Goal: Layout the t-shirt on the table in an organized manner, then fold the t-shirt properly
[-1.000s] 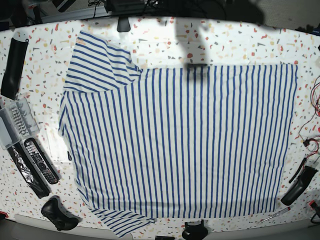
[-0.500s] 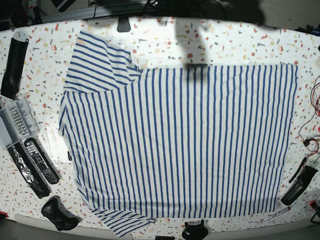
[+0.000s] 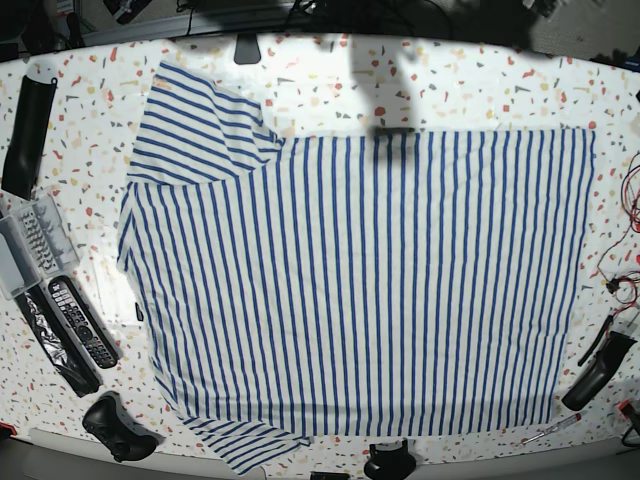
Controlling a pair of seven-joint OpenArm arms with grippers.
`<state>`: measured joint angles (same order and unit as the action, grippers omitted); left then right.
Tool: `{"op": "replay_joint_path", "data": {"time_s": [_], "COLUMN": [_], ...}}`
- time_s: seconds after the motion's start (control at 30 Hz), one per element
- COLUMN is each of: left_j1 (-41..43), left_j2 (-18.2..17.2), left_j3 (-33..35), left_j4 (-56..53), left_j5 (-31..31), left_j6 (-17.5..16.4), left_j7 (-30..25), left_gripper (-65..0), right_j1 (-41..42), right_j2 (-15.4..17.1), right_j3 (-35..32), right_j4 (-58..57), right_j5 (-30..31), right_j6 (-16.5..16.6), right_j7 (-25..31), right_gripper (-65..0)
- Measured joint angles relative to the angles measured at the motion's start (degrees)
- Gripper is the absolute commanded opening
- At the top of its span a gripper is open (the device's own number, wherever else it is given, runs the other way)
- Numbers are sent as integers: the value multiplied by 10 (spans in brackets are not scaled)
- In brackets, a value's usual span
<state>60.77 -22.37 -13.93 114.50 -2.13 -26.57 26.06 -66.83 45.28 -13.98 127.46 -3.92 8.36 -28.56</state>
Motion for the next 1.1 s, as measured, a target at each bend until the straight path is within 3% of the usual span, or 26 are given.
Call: {"op": "replay_joint_path", "data": {"time_s": [0.13,0.23,0.33,0.43,0.7,0.87,1.0,1.1], "left_j1": [-1,-2,-28,-72,-172,-214,-222,-221], "left_j2": [-48,-89,-119,-135,-134,-136,-170,-202], "left_j3": [0,0,1,1,24,92,162,193], "left_j4": [73,97,97,84,-28,-87,-119,-144], "left_j5": [78,179,240,257,264,336,379,418], "left_j6": [55,80,69,75,77,178,203,249], "left_j7": [-35,-85,-87,-98,-145,-142,-137,-133], "left_gripper": [-559,-548,-445,-365,-371,-371,-371,-371], "right_j1": [1,2,2,0,0,0,10,23], "right_j2": [0,0,1,0,-6,-9,-11,-13], "right_j3": [33,76,120,153,178,178,178,178], "right_j4": [38,48,48,48,48,48,48,48], "right_j5": [-49,-80,-112,-124,-146,-195,-205,-205], "right_j6": [-10,-51,-54,-54,-54,-93,-105,-110], "right_j7": [0,0,6,6,6,6,-10,-12], "right_gripper": [-561,-561,-561,-561,-561,-561,-561,-561]}}
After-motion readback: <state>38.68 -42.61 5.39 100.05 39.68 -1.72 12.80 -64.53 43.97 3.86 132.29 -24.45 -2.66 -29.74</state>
